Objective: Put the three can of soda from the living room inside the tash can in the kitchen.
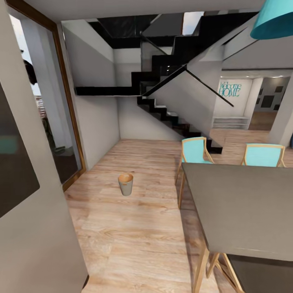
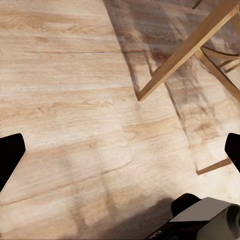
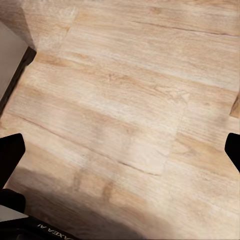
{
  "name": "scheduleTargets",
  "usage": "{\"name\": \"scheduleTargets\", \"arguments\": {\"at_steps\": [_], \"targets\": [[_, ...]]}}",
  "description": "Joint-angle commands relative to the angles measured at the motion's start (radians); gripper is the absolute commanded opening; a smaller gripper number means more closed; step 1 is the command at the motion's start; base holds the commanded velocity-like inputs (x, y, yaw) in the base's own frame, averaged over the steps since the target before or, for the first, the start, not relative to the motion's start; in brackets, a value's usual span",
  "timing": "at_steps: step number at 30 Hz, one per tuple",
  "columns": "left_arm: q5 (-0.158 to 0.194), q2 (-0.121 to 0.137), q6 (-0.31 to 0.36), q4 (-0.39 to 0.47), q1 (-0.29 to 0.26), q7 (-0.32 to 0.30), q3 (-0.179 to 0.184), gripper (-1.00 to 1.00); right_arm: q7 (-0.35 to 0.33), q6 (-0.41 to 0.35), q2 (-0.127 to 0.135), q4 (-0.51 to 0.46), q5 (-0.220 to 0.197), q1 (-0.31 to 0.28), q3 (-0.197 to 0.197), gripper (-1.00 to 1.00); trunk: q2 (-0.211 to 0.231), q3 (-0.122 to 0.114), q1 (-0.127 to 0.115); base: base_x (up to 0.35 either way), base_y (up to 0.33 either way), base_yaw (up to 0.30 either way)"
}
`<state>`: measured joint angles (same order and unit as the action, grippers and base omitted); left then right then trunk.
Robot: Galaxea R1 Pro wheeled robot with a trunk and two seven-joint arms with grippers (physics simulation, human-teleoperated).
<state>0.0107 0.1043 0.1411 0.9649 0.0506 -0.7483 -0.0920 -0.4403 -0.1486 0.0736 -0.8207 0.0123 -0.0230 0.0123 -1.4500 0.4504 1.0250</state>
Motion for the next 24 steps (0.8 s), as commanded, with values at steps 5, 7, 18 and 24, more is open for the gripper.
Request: {"name": "scheduleTargets", "arguments": {"at_steps": [5, 7, 18, 24], "targets": [[0.000, 0.000, 0.000, 0.000, 0.000, 0.000, 0.000, 1.00, 0.000, 0.000, 0.000, 0.000, 0.000, 0.000, 0.000, 1.00, 0.000, 0.000, 0.000, 0.159, 0.011, 0.000], [0.000, 0.000, 0.000, 0.000, 0.000, 0.000, 0.000, 1.00, 0.000, 0.000, 0.000, 0.000, 0.000, 0.000, 0.000, 1.00, 0.000, 0.000, 0.000, 0.259, 0.002, 0.000], [0.000, 0.000, 0.000, 0.000, 0.000, 0.000, 0.000, 1.00, 0.000, 0.000, 0.000, 0.000, 0.000, 0.000, 0.000, 1.00, 0.000, 0.000, 0.000, 0.130, 0.000, 0.000], [0.000, 0.000, 0.000, 0.000, 0.000, 0.000, 0.000, 1.00, 0.000, 0.000, 0.000, 0.000, 0.000, 0.000, 0.000, 1.00, 0.000, 0.000, 0.000, 0.219, 0.000, 0.000]]}}
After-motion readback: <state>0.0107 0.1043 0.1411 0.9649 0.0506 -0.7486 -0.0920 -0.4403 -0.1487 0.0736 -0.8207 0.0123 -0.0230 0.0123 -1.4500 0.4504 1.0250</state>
